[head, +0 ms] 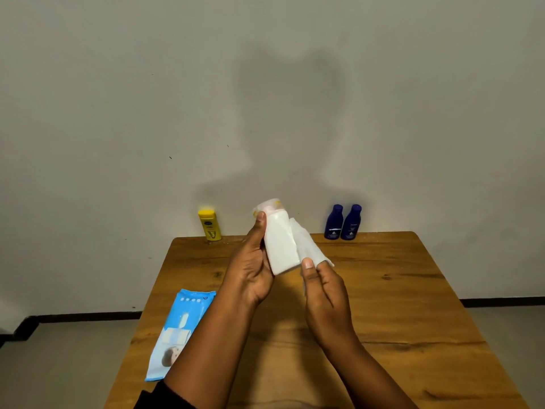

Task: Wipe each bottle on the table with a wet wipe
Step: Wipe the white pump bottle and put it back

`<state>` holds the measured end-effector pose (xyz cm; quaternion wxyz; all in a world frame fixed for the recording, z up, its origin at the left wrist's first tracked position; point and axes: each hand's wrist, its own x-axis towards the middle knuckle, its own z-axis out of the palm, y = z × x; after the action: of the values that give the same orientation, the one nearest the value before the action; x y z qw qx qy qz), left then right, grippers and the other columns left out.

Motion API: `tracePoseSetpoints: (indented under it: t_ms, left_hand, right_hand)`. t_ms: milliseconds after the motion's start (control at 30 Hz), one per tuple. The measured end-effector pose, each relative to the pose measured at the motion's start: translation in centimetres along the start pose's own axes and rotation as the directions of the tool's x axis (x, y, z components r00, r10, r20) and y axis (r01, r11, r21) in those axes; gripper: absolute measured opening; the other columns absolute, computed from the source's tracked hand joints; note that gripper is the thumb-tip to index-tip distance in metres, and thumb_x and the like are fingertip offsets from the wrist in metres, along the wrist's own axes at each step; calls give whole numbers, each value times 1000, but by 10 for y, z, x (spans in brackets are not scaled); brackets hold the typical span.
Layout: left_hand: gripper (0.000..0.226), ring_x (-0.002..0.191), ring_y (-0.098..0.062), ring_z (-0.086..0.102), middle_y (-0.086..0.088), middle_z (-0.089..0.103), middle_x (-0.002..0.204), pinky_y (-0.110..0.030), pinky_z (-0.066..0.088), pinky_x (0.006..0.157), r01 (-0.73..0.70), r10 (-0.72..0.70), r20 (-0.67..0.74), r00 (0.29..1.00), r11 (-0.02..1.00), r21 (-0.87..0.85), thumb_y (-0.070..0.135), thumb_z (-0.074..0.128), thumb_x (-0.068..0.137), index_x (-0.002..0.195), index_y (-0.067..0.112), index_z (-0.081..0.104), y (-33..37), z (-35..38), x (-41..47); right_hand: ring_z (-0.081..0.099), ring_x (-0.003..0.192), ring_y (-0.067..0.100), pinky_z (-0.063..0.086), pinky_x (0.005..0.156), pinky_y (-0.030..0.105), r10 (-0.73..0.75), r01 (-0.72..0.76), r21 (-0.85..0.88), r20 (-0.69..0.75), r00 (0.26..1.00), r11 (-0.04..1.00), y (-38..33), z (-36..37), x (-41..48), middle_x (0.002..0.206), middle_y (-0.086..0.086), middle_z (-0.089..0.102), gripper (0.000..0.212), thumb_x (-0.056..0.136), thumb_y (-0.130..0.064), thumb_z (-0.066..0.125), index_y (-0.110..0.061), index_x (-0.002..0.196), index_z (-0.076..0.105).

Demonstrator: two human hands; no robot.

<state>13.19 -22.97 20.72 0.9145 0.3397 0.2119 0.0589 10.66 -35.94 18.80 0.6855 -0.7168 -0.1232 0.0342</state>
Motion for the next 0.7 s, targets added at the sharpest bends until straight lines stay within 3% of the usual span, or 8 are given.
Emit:
tracePoseSetpoints:
  t_ms: [167,300,467,567,700]
  left_hand:
    - [33,96,-24,72,-13,74,110,-41,59,87,-125,120,33,992,969,213,27,60,94,121,8,64,-1,3,-5]
    - [40,97,-18,71,-7,74,113,-32,60,73,-189,173,77,982,929,319,28,64,89,126,13,63,-4,9,-7]
    - [51,104,-20,70,-8,72,118,-33,59,81,-252,231,108,967,929,270,31,67,80,128,13,61,-3,7,-6]
    - [40,96,-13,71,-1,74,111,-29,58,77,-297,268,128,955,888,352,32,65,83,120,19,64,-4,4,-6]
    - [23,98,-10,66,3,73,111,-20,53,74,-381,339,178,924,766,518,23,63,93,116,26,68,-9,7,-4]
  right_hand:
    - [58,88,8,47,60,11,-13,13,-93,2,1000,996,-4,0,13,96,1,57,25,96,-36,44,-15,103,55]
    - [60,88,12,50,64,19,-72,69,-93,-31,997,993,-21,2,36,95,-1,59,15,99,-33,42,-24,101,53]
    - [59,93,10,50,65,14,-15,13,-75,-26,1000,997,-6,4,23,101,2,58,17,98,-35,42,-24,106,52]
    - [60,88,9,48,62,12,43,-44,-28,-55,998,999,-1,3,19,97,3,60,14,98,-33,42,-25,99,54]
    - [60,81,6,51,62,14,-66,68,10,-113,991,998,-19,-2,32,89,-1,61,17,99,-30,42,-32,87,54]
